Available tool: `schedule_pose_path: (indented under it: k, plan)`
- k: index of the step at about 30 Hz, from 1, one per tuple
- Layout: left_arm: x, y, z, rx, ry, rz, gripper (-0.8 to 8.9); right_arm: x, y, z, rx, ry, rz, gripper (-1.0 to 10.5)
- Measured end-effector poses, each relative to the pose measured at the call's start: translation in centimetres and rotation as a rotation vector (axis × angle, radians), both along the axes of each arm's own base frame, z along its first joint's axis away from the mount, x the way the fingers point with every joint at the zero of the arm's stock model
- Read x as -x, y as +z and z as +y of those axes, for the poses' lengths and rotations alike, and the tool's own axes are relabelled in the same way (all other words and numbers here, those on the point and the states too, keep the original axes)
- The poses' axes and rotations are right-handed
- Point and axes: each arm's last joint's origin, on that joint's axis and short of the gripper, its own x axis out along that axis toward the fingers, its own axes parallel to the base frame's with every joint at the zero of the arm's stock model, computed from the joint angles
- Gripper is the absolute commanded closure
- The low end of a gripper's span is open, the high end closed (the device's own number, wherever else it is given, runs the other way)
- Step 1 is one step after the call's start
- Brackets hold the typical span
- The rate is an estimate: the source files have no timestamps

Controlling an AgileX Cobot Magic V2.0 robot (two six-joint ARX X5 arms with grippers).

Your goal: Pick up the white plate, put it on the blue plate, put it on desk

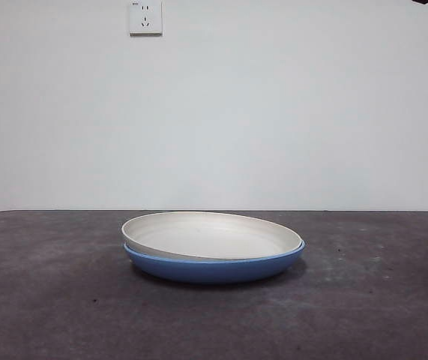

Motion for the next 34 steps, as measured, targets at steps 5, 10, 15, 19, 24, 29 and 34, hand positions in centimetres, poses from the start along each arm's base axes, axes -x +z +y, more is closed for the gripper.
schedule_pose_path:
  k: [5,10,15,19,24,29,34]
  plan:
    - [-0.1,-3.6,0.0,0.041,0.001,0.047,8.04,0.0,0.0,0.0,0.000,0.000,0.000,9.4]
    - [-0.3,-6.0,0.1,0.070,0.001,0.081,8.04,0.0,0.0,0.0,0.000,0.000,0.000,9.4]
    - [-0.4,-7.4,0.1,0.085,0.001,0.102,8.04,0.0,0.0,0.0,0.000,0.000,0.000,9.4]
    - [-0.6,-8.3,0.1,0.090,0.007,0.129,8.04,0.0,0.0,0.0,0.000,0.000,0.000,9.4]
    - [-0.6,-8.3,0.3,0.110,0.070,0.132,8.04,0.0,0.0,0.0,0.000,0.000,0.000,9.4]
    - [-0.6,-8.6,0.4,0.121,0.103,0.155,8.04,0.0,0.0,0.0,0.000,0.000,0.000,9.4]
    - [-0.5,-9.3,0.4,0.133,0.108,0.232,8.04,0.0,0.0,0.0,0.000,0.000,0.000,9.4]
